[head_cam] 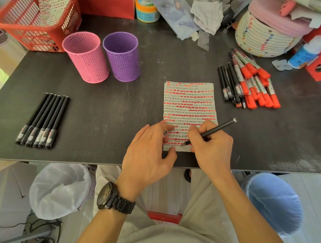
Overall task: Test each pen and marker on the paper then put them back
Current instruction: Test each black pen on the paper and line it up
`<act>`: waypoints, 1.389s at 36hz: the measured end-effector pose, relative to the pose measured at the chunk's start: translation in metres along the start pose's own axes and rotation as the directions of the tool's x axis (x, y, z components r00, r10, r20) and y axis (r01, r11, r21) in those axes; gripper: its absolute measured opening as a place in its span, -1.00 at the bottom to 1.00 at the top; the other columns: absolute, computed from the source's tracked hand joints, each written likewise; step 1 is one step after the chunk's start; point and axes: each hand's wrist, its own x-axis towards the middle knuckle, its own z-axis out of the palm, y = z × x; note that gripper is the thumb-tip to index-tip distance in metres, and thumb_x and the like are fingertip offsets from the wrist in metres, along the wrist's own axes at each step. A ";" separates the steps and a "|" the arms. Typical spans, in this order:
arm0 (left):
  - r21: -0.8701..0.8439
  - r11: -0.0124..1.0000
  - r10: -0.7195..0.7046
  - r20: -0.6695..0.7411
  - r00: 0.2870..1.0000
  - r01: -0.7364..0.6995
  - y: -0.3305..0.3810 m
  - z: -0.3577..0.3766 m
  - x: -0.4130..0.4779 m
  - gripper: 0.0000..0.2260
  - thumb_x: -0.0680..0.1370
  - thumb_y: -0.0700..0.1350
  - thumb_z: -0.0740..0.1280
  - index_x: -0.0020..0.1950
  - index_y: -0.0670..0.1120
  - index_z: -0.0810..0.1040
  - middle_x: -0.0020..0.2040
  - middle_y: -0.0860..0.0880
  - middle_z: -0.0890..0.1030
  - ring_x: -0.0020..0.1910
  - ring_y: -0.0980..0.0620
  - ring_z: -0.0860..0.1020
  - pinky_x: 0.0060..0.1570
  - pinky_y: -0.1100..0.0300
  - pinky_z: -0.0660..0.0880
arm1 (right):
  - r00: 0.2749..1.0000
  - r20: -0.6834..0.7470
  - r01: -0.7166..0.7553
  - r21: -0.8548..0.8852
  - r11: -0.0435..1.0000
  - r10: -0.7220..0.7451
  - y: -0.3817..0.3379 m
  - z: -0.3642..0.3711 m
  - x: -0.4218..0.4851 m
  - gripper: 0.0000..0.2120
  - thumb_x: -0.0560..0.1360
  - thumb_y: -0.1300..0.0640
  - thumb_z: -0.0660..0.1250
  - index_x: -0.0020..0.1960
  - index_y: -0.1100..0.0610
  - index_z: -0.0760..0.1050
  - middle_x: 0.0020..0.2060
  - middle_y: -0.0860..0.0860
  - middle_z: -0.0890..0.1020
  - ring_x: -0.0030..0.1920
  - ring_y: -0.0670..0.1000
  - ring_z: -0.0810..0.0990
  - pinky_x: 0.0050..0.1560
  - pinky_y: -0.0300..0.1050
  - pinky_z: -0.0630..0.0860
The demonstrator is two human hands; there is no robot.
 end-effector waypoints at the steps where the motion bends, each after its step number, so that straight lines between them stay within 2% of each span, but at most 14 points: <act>1: 0.002 1.000 0.001 0.001 1.000 -0.001 0.000 0.000 0.000 -0.56 0.47 0.02 0.33 0.33 -0.02 0.47 0.08 0.15 0.57 0.17 0.21 0.46 0.42 0.14 0.32 | 1.000 -0.002 0.002 -0.003 1.000 -0.002 0.000 0.000 0.000 -0.71 0.53 0.14 0.41 -0.32 0.17 0.46 -0.50 0.06 0.58 -0.44 0.01 0.60 -0.39 -0.23 0.51; 4: 0.005 1.000 0.009 0.007 1.000 -0.009 0.000 0.000 0.000 -0.57 0.47 0.03 0.32 0.34 -0.02 0.46 0.02 0.23 0.47 0.25 0.21 0.49 0.47 0.14 0.29 | 1.000 0.004 -0.002 -0.003 1.000 0.003 0.000 -0.001 0.000 -0.71 0.54 0.14 0.41 -0.32 0.18 0.46 -0.51 0.06 0.57 -0.44 0.03 0.59 -0.36 -0.16 0.52; 11: -0.009 1.000 0.003 0.004 1.000 -0.003 0.001 -0.001 0.001 -0.58 0.47 0.01 0.34 0.32 -0.03 0.47 0.10 0.13 0.59 0.19 0.20 0.47 0.42 0.12 0.34 | 1.000 -0.004 0.008 0.004 1.000 -0.008 0.000 0.000 0.000 -0.72 0.54 0.15 0.41 -0.32 0.14 0.46 -0.50 0.02 0.58 -0.43 -0.02 0.60 -0.39 -0.31 0.48; 17: 0.008 1.000 0.000 0.012 1.000 0.000 0.001 -0.003 0.001 -0.58 0.48 0.03 0.31 0.33 0.02 0.45 0.08 0.23 0.53 0.21 0.23 0.45 0.46 0.21 0.25 | 0.996 -0.059 -0.051 0.173 0.984 0.062 -0.006 -0.002 0.001 -0.68 0.57 0.07 0.41 -0.32 0.11 0.44 -0.49 -0.05 0.60 -0.46 -0.17 0.59 -0.42 -0.41 0.45; 22: -0.003 1.000 -0.009 0.012 1.000 0.009 0.001 -0.003 0.001 -0.58 0.47 0.03 0.33 0.32 0.04 0.45 0.14 0.20 0.58 0.09 0.32 0.40 0.35 0.08 0.45 | 0.996 -0.054 -0.059 0.241 0.969 0.074 -0.012 -0.006 0.001 -0.67 0.53 -0.12 0.34 -0.29 0.06 0.45 -0.47 -0.01 0.60 -0.45 -0.11 0.59 -0.41 -0.31 0.49; 28: -0.036 0.999 -0.033 0.020 0.999 0.034 0.000 -0.005 0.002 -0.61 0.46 0.08 0.32 0.29 0.14 0.43 0.03 0.36 0.47 0.17 0.31 0.42 0.32 0.02 0.49 | 0.999 0.013 -0.047 0.392 0.919 0.046 -0.013 -0.012 0.000 -0.89 0.62 0.07 0.30 -0.05 0.07 0.53 -0.29 0.08 0.67 -0.36 -0.03 0.61 -0.32 -0.25 0.54; 31: -0.065 0.997 -0.046 0.041 0.998 0.049 0.000 -0.008 0.002 -0.64 0.46 0.09 0.36 0.11 0.35 0.25 0.14 0.34 0.51 0.21 0.28 0.43 0.32 0.11 0.47 | 0.999 0.038 -0.003 0.408 0.913 -0.014 -0.016 -0.015 -0.002 -0.87 0.56 0.15 0.26 0.08 0.13 0.53 -0.13 0.07 0.70 -0.31 0.01 0.61 -0.27 -0.21 0.57; 33: -0.075 0.995 -0.055 0.081 0.995 0.061 -0.003 -0.008 0.001 -0.58 0.47 0.10 0.38 0.04 0.45 0.16 0.21 0.30 0.52 0.27 0.31 0.42 0.25 0.34 0.40 | 0.999 0.048 -0.001 0.421 0.907 -0.021 -0.019 -0.018 -0.005 -0.86 0.58 0.17 0.27 0.11 0.13 0.54 -0.08 0.05 0.71 -0.29 0.01 0.62 -0.24 -0.21 0.59; 35: -0.139 0.985 -0.088 0.101 0.991 0.102 -0.004 -0.008 0.001 -0.68 0.46 0.14 0.38 -0.02 0.38 0.23 0.20 0.31 0.53 0.28 0.36 0.41 0.13 0.45 0.38 | 0.998 0.065 -0.038 0.465 0.885 0.009 -0.019 -0.020 -0.008 -0.90 0.62 0.23 0.28 0.10 0.10 0.54 -0.08 0.09 0.72 -0.31 0.05 0.62 -0.23 -0.16 0.61; 38: -0.418 0.879 -0.215 0.085 0.973 0.231 -0.007 -0.014 0.002 -0.79 0.45 0.22 0.30 -0.09 0.17 0.35 -0.08 0.22 0.56 -0.08 0.20 0.52 -0.16 0.20 0.49 | 0.988 0.107 -0.152 0.549 0.822 0.111 -0.022 -0.024 -0.012 -0.84 0.62 0.26 0.25 -0.03 0.03 0.51 -0.15 0.18 0.73 -0.38 0.10 0.60 -0.31 -0.14 0.58; 42: -0.681 0.662 -0.307 0.136 0.942 0.314 -0.011 -0.023 0.003 -0.75 0.54 0.18 0.14 -0.09 0.06 0.50 -0.31 0.17 0.39 -0.29 0.18 0.36 -0.14 0.22 0.33 | 0.968 0.180 -0.250 0.593 0.765 0.177 -0.025 -0.027 -0.014 -0.98 0.47 0.11 0.41 -0.11 0.04 0.62 -0.23 0.23 0.71 -0.41 0.06 0.57 -0.38 -0.17 0.53; 45: -0.656 0.676 -0.333 0.135 0.933 0.336 -0.018 -0.023 0.003 -0.62 0.62 0.15 0.03 0.03 0.05 0.61 -0.29 0.20 0.40 -0.23 0.20 0.38 -0.02 0.15 0.32 | 0.957 0.200 -0.288 0.621 0.729 0.208 -0.024 -0.027 -0.016 -0.82 0.35 0.07 0.44 -0.06 0.08 0.67 -0.23 0.23 0.70 -0.41 0.05 0.54 -0.37 -0.18 0.54; 48: -0.649 0.693 -0.316 0.118 0.941 0.314 -0.016 -0.026 0.006 -0.71 0.64 0.10 0.12 0.10 0.18 0.64 -0.07 0.26 0.57 -0.09 0.27 0.47 -0.03 0.39 0.34 | 0.950 0.226 -0.311 0.651 0.692 0.215 -0.027 -0.027 -0.017 -0.82 0.36 0.09 0.42 -0.06 0.07 0.68 -0.19 0.25 0.70 -0.43 0.05 0.54 -0.39 -0.18 0.53; 50: -0.646 0.697 -0.311 0.122 0.943 0.313 -0.015 -0.028 0.006 -0.78 0.69 0.04 0.21 0.16 0.25 0.63 0.05 0.18 0.61 0.01 0.23 0.53 0.01 0.38 0.39 | 0.941 0.249 -0.338 0.680 0.651 0.228 -0.028 -0.027 -0.017 -0.82 0.38 0.10 0.39 -0.05 0.09 0.69 -0.16 0.27 0.70 -0.44 0.05 0.55 -0.42 -0.18 0.52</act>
